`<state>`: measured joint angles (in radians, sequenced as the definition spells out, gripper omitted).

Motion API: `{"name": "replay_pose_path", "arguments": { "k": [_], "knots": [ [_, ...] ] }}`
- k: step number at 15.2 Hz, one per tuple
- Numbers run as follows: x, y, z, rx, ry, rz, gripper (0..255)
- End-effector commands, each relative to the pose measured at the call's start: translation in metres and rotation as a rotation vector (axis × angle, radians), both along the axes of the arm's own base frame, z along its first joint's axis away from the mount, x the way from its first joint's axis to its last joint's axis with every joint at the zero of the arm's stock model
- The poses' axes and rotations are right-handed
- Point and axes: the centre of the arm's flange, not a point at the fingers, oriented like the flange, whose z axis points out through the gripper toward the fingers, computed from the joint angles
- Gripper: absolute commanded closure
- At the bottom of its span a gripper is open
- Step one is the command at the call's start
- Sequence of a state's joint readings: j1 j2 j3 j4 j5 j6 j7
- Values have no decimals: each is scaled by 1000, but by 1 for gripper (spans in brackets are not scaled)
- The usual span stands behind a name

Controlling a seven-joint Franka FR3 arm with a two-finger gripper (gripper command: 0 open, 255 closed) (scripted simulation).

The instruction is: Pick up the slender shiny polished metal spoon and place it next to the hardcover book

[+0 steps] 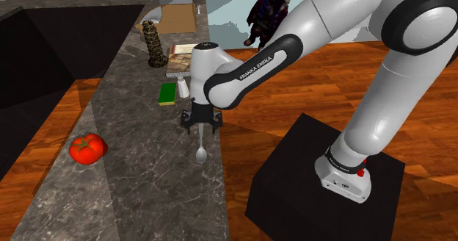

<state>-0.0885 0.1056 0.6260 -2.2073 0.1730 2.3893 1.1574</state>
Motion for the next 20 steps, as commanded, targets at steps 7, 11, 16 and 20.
{"name": "replay_pose_path", "arguments": {
  "k": [7,11,16,20],
  "knots": [
    [-1,5,-18,0,-1,-1,0],
    [-1,5,-18,0,0,-1,0],
    [-1,5,-18,0,-1,-1,255],
    [0,5,-19,1,-1,-1,255]
  ]
}}
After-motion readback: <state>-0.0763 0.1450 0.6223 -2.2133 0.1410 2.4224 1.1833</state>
